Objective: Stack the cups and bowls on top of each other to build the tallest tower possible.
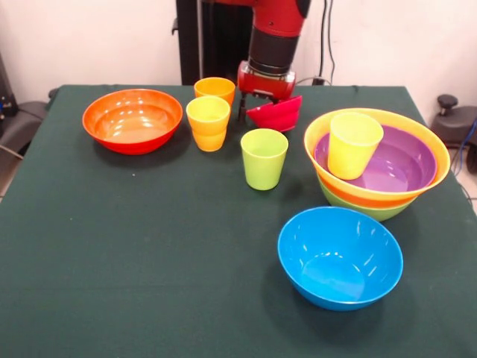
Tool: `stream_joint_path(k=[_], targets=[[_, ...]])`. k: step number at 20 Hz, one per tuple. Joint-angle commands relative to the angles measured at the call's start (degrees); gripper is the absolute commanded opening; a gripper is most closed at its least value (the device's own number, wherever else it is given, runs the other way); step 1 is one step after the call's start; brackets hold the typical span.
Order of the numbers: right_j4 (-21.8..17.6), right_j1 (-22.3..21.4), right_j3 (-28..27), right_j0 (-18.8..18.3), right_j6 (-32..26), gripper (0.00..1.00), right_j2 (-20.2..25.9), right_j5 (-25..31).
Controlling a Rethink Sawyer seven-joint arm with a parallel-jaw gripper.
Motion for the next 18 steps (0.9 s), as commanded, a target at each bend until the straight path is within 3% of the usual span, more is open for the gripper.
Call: stream_joint_path(k=[1,15,16,18], targets=[[3.88,-1.56,-1.71,0.05,8.60,1.00,9.37,-1.96],[7.81,-0.24,-2.94,4.16,9.03,1.00,6.57,-4.99],[8.00,-0.18,-2.98,4.41,8.96,0.00,6.31,-5.14],[8.26,-0.17,-2.93,4.57,8.71,0.00,6.07,-4.92]])
